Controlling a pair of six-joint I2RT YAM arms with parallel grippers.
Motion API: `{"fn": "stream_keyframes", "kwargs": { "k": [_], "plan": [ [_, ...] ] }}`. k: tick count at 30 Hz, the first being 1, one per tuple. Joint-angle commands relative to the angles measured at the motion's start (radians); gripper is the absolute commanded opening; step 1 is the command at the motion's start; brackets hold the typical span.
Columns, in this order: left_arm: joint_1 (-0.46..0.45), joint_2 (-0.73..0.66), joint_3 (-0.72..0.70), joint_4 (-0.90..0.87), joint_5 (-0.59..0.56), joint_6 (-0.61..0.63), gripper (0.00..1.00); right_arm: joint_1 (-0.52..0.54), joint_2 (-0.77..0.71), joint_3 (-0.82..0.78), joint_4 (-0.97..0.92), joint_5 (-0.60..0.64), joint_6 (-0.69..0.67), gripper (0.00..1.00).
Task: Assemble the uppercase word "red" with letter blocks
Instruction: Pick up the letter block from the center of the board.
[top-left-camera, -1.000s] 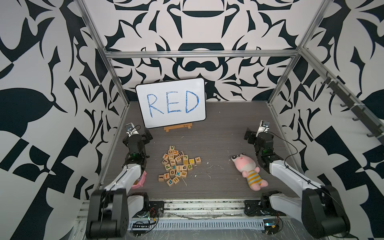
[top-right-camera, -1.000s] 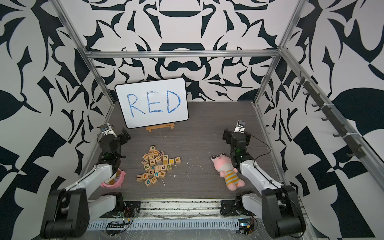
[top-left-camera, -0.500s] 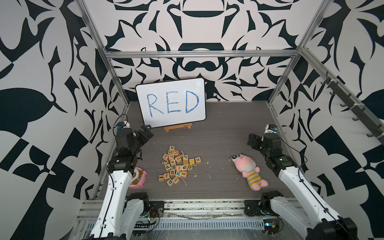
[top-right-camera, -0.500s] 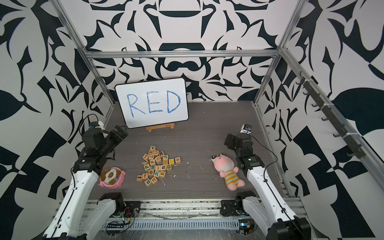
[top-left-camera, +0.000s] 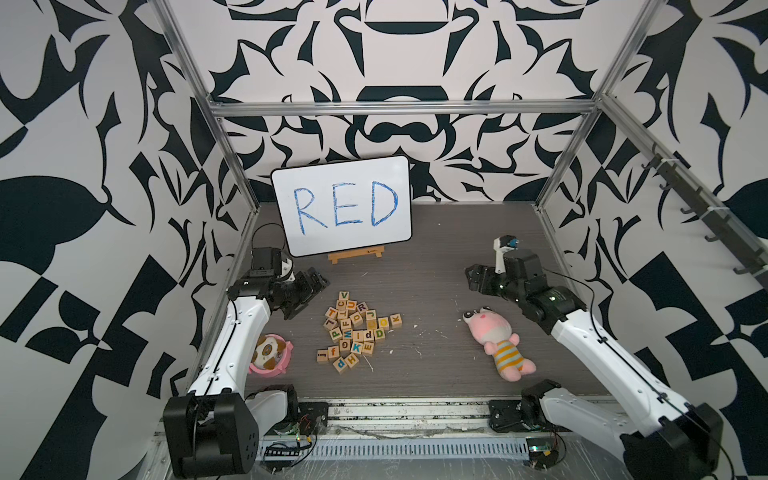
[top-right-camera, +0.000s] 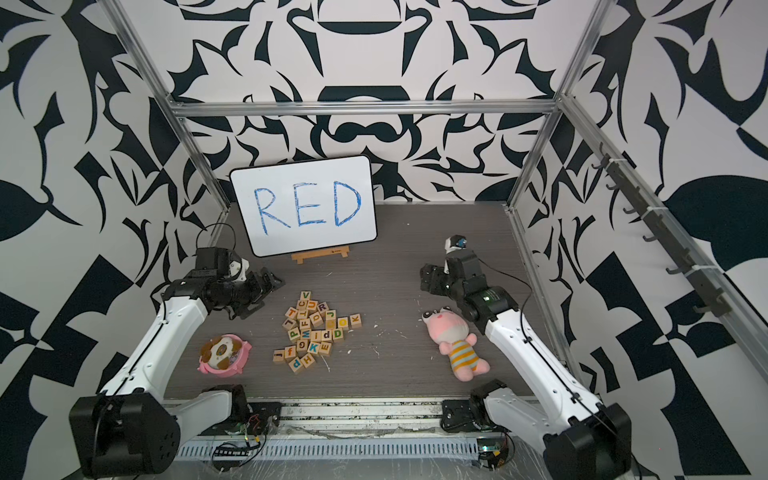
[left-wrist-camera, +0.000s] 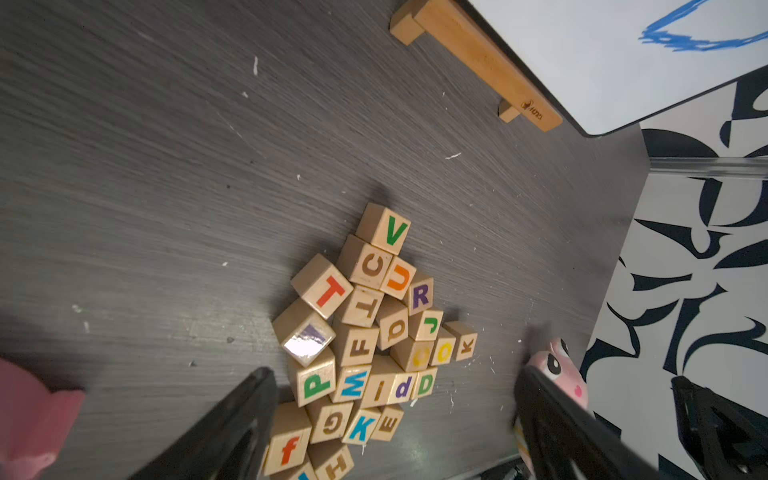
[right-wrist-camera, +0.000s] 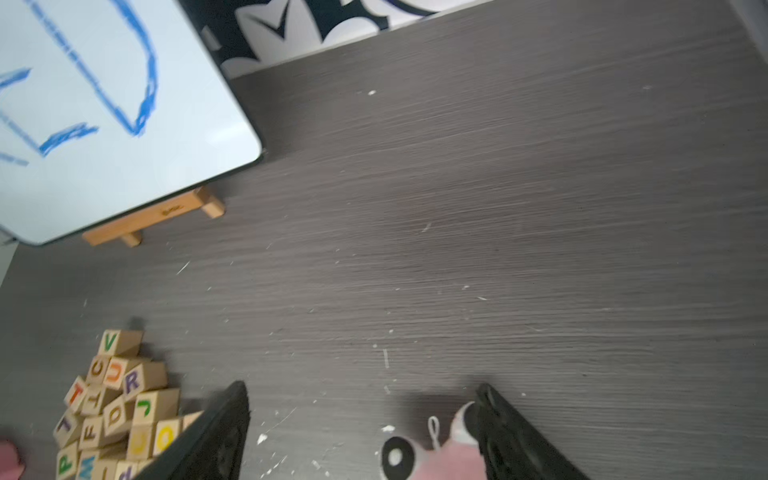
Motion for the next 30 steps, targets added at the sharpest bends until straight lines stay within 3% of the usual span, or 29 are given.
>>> {"fn": "stream_keyframes", "kwargs": {
  "k": [1,9,14,28,30],
  "plan": [
    [-0.002,-0.058,-0.014,-0.060,0.025,-0.026,0.93,0.133,0.067,0.101,-0.039,0.100,-0.003,0.81],
    [-0.002,-0.238,-0.127,0.016,-0.101,-0.110,0.90,0.421,0.340,0.275,0.001,0.209,0.040,0.75],
    [-0.002,-0.246,-0.127,0.020,-0.078,-0.113,0.89,0.536,0.520,0.408,-0.007,0.247,0.029,0.72],
    [-0.007,-0.195,-0.101,-0.021,-0.088,-0.112,0.86,0.626,0.897,0.681,-0.050,0.219,0.028,0.62],
    [-0.007,-0.198,-0.100,-0.020,-0.097,-0.112,0.81,0.627,0.932,0.706,-0.046,0.208,0.031,0.60]
  ]
}}
